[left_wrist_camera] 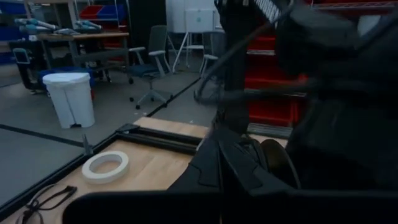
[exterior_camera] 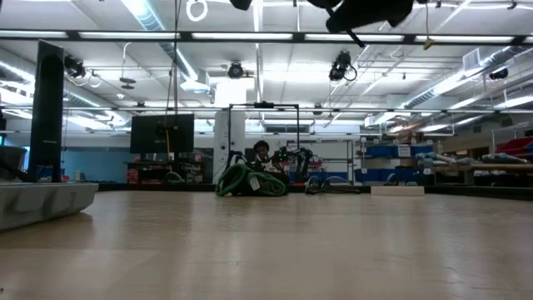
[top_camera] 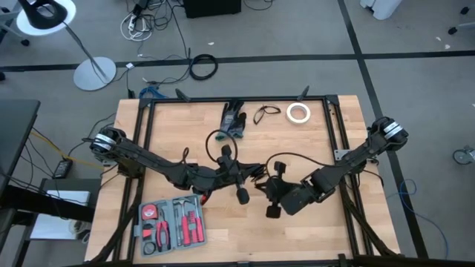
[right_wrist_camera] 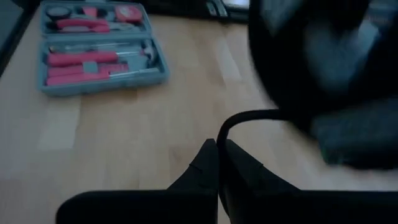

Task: Coil cords
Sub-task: Coil the black wire into a spool

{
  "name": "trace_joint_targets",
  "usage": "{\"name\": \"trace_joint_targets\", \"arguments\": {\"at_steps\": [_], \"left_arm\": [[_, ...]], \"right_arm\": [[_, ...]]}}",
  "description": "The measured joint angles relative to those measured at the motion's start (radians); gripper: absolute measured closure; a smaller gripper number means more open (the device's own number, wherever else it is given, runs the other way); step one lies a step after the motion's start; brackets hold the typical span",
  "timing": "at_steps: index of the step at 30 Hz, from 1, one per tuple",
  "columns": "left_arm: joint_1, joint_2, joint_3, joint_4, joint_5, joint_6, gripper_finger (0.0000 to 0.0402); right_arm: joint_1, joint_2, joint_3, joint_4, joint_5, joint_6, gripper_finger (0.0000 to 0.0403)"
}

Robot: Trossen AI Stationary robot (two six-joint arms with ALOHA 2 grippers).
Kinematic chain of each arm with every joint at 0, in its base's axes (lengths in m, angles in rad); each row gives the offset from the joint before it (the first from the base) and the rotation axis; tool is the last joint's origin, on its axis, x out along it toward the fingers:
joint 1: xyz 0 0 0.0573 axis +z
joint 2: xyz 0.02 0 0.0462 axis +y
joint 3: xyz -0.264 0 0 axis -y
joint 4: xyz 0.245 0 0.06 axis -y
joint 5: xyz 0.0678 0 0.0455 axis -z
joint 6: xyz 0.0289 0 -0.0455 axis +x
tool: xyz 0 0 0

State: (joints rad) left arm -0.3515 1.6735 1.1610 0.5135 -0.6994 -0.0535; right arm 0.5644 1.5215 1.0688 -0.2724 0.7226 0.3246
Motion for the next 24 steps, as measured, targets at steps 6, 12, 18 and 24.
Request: {"name": "trace_joint_targets", "arguments": {"at_steps": [6,12,18,24], "left_arm": [[0.006,0.012,0.0,0.016,0.005,0.005,0.0402],[0.008,0.012,-0.001,0.003,0.014,0.017,0.0402],[0.011,0.012,-0.001,-0.036,0.013,0.017,0.0402],[0.011,0.012,-0.001,-0.106,0.013,0.022,0.0402]], "right_arm": [[-0.002,0.029,0.073,0.015,0.006,-0.091,0.0401],[-0.001,0.037,0.095,0.044,-0.011,-0.123,0.0401],[0.009,0.045,0.127,0.04,-0.015,-0.149,0.0401],[0.01,0.045,0.128,0.037,-0.017,-0.149,0.0401]]}}
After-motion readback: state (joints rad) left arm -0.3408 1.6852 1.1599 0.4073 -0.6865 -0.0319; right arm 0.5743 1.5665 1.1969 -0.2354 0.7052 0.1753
